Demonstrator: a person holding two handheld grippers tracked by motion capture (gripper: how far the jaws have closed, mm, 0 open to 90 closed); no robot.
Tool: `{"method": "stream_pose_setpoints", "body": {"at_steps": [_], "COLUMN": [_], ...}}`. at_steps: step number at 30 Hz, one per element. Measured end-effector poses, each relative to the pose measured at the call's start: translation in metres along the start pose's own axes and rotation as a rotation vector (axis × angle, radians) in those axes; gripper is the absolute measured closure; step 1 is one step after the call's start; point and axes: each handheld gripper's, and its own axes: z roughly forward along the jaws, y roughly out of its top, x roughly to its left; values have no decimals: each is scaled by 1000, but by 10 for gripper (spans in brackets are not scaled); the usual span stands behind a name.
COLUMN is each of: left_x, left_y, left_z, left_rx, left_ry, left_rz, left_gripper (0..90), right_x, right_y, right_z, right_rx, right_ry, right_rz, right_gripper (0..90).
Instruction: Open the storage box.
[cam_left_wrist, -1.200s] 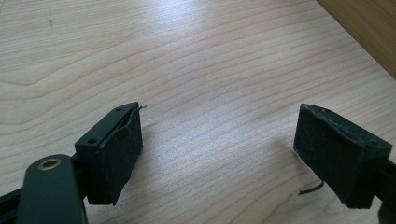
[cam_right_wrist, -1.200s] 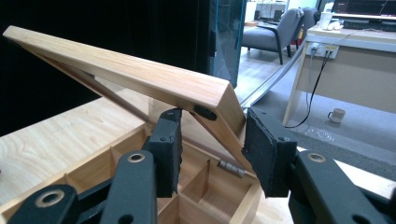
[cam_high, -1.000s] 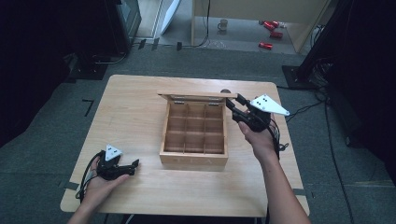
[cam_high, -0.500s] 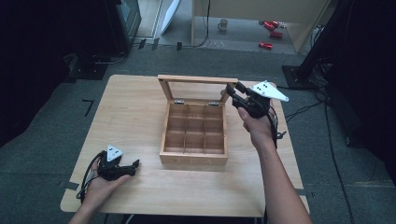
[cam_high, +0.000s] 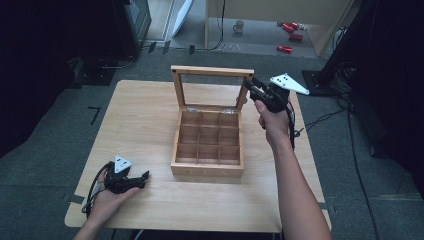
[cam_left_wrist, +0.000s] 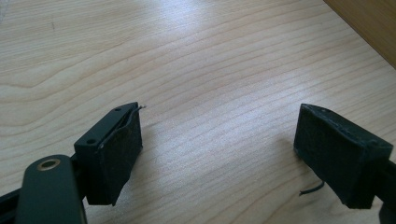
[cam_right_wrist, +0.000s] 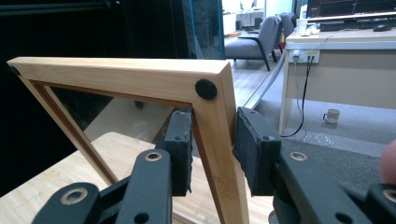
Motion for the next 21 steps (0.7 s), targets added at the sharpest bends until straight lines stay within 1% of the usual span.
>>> {"method": "stream_pose_setpoints", "body": {"at_steps": [2, 5, 7, 11, 16, 17, 18, 19, 20, 21], "left_x": [0, 0, 0, 0, 0, 0, 0, 0, 0, 0], "left_y": [0, 0, 0, 0, 0, 0, 0, 0, 0, 0], "left_z": [0, 0, 0, 0, 0, 0, 0, 0, 0, 0], "left_rx": [0, 1, 1, 0, 0, 0, 0, 1, 1, 1], "left_ry": [0, -1, -1, -1, -3, -3, -3, -3, -3, -5], "left_rz": [0, 0, 0, 0, 2, 2, 2, 3, 2, 1], "left_gripper": [155, 156, 155, 155, 155, 155, 155, 155, 155, 156], "right_x": [-1, -6, -9, -17, -21, -22, -22, -22, -13, -9], "right_y": [1, 4, 6, 10, 14, 15, 15, 15, 16, 16], "right_z": [2, 10, 14, 22, 35, 37, 37, 39, 47, 52], "right_rx": [-1, 0, -2, -14, 1, 3, 3, 6, 29, 47], "right_ry": [-2, -5, -11, 7, -15, 1, 1, 39, 17, -16], "right_rz": [2, 4, 5, 24, 31, 39, 39, 52, 1, -32], "right_gripper": [690, 706, 734, 747, 751, 758, 758, 752, 733, 730]}}
